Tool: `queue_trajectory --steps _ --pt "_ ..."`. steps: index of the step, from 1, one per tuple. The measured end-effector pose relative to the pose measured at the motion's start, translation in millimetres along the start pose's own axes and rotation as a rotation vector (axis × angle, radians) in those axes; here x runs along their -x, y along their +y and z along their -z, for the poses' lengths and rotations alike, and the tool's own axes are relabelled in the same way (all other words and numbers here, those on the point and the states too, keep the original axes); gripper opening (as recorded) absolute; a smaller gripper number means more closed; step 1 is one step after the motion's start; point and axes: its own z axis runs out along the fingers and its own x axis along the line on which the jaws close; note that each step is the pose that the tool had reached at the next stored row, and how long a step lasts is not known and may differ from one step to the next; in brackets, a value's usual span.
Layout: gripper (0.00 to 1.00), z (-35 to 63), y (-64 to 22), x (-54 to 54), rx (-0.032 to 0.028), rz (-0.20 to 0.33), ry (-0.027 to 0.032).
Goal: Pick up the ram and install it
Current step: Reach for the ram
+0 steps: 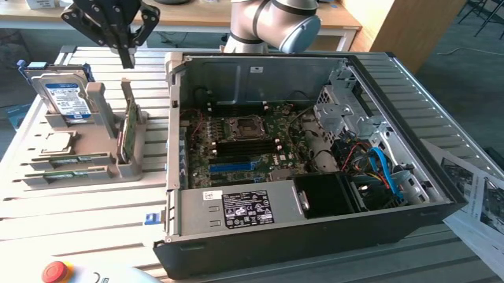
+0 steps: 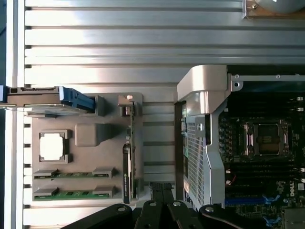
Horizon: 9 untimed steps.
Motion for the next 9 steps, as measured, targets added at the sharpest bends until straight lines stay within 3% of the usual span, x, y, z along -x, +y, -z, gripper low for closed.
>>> queue_trajectory --steps 9 --pt "0.10 0.1 2.7 -12.0 0.0000 0.000 0.0001"
